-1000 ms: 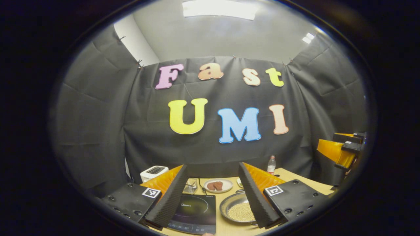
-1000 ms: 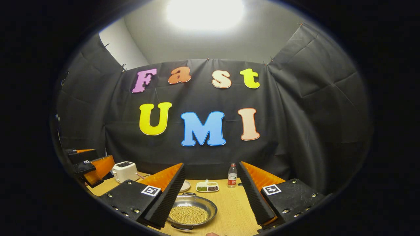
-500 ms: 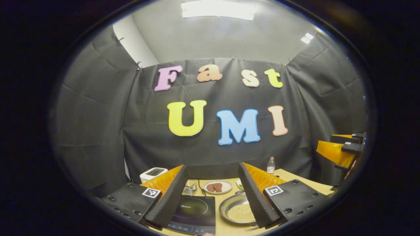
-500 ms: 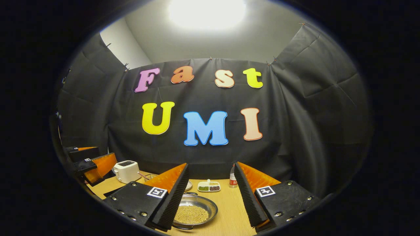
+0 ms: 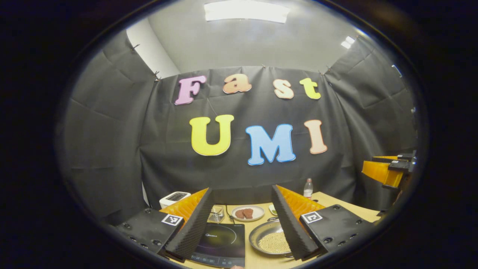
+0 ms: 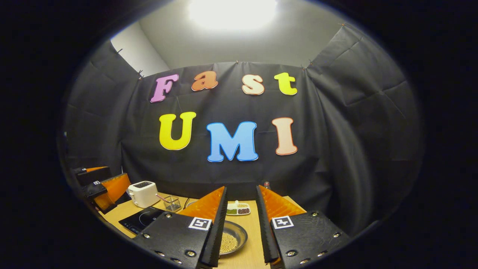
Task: First push the handle of the pot to place it horizontally, then grasp the pot with both hands and set it on the induction cooktop.
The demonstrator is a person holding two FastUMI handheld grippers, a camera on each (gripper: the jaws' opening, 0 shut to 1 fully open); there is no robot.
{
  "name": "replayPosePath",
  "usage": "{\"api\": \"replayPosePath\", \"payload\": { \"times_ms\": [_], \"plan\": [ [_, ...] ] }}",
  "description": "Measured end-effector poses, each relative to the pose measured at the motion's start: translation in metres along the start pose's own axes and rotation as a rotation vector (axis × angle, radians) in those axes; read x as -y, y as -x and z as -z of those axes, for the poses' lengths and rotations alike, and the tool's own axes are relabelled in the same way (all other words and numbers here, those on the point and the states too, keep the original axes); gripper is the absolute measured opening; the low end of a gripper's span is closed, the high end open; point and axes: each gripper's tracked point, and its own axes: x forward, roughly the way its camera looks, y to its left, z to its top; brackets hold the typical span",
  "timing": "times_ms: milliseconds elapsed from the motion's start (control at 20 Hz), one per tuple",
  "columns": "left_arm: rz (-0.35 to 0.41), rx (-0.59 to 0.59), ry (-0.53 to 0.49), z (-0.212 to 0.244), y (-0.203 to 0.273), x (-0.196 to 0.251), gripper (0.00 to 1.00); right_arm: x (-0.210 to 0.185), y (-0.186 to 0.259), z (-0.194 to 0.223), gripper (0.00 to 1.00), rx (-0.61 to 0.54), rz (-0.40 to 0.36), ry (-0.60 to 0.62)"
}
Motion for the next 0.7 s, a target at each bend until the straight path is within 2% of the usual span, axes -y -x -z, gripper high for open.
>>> {"api": "replayPosePath", "payload": {
  "times_ms": [50,100,200,250,700],
  "plan": [
    [-0.005,0.002,-0.004,-0.001,0.0,-0.001,0.99,0.002,-0.006,0.0,0.17,0.011,0.003,-0.009],
    [-0.01,0.003,-0.006,-0.002,0.0,-0.002,0.99,-0.003,-0.004,0.001,0.09,0.002,-0.014,-0.013],
    [-0.015,0.006,-0.001,-0.002,-0.001,0.0,0.99,0.0,-0.008,0.004,0.08,0.004,-0.023,-0.012],
    [-0.022,0.005,-0.004,-0.003,-0.001,0.0,0.99,-0.003,-0.004,-0.007,0.02,0.011,-0.019,-0.023],
    [-0.102,0.005,-0.028,-0.004,0.004,0.011,0.99,-0.003,-0.02,0.033,0.03,-0.059,-0.156,-0.055]
  ]
}}
